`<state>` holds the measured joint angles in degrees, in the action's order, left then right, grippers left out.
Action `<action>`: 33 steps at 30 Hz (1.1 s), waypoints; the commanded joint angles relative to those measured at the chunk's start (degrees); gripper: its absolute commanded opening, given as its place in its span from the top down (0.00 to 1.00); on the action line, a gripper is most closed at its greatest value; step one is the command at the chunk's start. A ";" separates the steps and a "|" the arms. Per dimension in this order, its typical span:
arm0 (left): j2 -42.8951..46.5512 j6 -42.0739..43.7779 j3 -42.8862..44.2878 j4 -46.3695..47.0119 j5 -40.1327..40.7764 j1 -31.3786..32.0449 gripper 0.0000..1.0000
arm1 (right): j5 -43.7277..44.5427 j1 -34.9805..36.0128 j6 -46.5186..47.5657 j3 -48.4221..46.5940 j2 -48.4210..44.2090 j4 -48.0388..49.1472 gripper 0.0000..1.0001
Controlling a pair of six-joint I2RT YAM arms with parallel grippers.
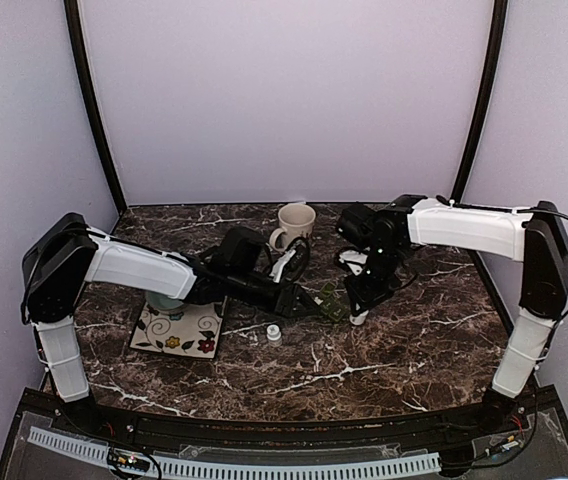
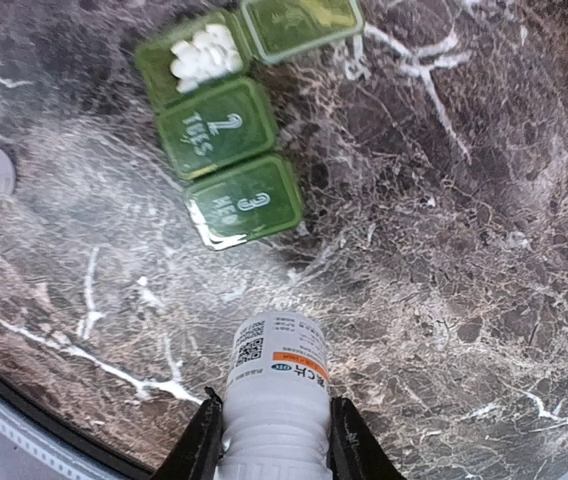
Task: Sort the pills into containers
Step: Pick up the pill bottle from the center of the board, then pick up the pill bottle.
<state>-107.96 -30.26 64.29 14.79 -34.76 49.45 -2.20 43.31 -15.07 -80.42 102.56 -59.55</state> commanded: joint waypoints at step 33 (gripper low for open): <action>-5.27 -26.50 -9.08 52.59 -20.63 -7.12 0.60 | -15.81 -0.24 -1.92 -17.76 -5.09 -2.88 1.00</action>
<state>-112.99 -53.74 56.01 59.11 -53.93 43.05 -15.40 43.31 -15.97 -96.05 98.61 -62.24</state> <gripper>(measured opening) 0.391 0.285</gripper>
